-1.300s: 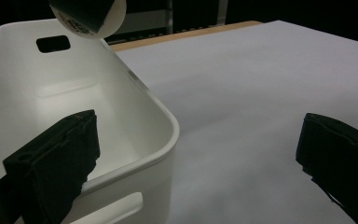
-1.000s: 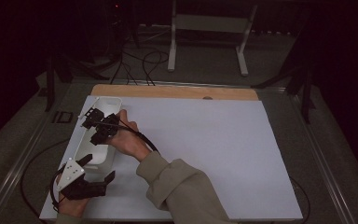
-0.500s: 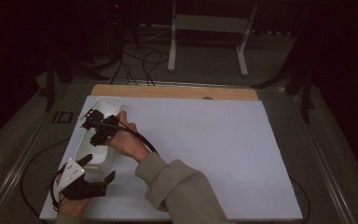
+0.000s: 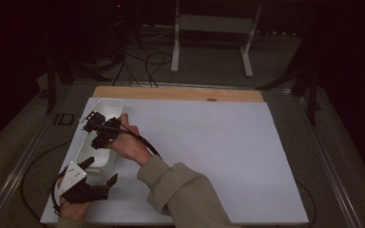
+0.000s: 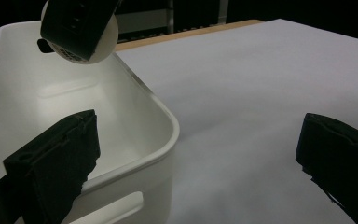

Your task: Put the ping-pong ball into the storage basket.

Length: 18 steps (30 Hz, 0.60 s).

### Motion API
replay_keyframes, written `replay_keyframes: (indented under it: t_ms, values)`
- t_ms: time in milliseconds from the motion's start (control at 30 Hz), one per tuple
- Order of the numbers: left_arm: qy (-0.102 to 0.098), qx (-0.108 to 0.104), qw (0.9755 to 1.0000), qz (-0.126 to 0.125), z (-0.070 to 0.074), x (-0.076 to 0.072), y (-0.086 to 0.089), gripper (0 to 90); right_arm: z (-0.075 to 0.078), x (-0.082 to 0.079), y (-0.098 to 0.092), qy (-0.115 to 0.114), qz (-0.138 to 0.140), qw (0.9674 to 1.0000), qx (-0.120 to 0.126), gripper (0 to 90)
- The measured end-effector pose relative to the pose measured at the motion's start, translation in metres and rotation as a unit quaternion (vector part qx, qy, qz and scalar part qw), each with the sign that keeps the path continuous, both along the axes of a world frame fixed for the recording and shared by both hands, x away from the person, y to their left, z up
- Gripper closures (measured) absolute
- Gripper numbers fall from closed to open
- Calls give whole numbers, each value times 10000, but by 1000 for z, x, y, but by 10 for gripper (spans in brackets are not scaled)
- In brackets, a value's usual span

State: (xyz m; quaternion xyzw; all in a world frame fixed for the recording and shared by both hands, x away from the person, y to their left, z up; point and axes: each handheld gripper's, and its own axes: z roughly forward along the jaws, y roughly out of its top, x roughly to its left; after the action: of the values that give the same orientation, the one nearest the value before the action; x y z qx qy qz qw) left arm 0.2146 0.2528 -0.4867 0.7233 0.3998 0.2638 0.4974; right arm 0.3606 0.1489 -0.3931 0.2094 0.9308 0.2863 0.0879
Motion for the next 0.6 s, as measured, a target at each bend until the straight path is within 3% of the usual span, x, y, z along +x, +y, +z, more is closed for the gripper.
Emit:
replay_keyframes:
  t_ms: [67, 100, 133, 233, 600]
  values:
    - [1, -3, 10000, 0, 0, 0, 0, 2, 0, 0, 0, 22, -9, 10000, 1, 495]
    - [1, -2, 10000, -1, 0, 0, 0, 2, -1, 1, 1, 53, -72, 10000, 1, 452]
    - [1, -1, 10000, -2, 0, 0, 0, 2, -1, 2, 1, 100, -82, 9999, 21, 347]
    - [0, -1, 10000, -4, 0, 0, 0, 2, -3, 3, 1, 111, -182, 9998, 48, 151]
    - [-1, 4, 10000, 0, 0, 0, 0, 3, -3, 4, -4, 115, -239, 9996, 87, 100]
